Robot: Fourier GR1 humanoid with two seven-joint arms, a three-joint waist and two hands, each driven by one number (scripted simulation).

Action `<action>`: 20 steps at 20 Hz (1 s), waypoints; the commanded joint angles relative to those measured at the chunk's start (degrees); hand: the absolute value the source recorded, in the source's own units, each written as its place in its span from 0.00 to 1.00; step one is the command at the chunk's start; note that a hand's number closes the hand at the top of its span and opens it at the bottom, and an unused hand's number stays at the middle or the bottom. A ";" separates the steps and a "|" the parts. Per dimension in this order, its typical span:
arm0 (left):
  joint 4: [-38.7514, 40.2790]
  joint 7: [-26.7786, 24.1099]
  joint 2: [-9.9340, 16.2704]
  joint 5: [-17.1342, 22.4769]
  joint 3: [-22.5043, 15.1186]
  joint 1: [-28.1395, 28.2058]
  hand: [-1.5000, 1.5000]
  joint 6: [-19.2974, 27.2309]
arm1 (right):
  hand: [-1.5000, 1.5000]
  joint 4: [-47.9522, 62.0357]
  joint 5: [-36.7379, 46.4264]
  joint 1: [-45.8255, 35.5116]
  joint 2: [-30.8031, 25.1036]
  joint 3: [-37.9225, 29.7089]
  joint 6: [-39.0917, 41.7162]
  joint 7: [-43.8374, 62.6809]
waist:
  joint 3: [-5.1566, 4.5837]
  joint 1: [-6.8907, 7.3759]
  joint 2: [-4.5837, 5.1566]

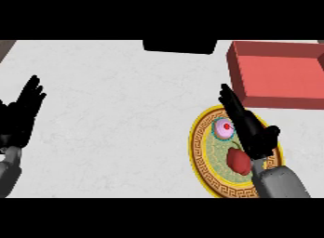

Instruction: Pick the bell pepper from the plate and place it in the cardboard box

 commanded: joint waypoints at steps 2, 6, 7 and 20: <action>-1.27 -4.74 0.94 -1.44 -0.18 0.16 0.50 -2.99 | 0.00 -10.33 6.22 -0.68 -5.14 -2.20 -6.17 3.02 | 1.25 -4.97 -1.47; -6.34 -9.77 4.43 -6.59 -4.68 -2.40 0.50 -7.47 | 0.00 -17.33 14.12 -6.01 -14.16 -10.80 -12.52 1.92 | 0.82 -11.00 -4.37; -6.16 -8.95 3.58 -5.24 -4.87 -1.49 0.50 -8.08 | 0.00 -11.70 22.14 -1.62 -23.15 -8.91 -9.85 6.17 | 0.24 -11.77 -3.39; -11.74 -13.78 0.17 -9.22 -9.94 0.24 0.50 -11.14 | 0.00 -48.86 41.56 19.06 -36.50 -5.79 -2.19 24.17 | 1.34 -5.02 -1.13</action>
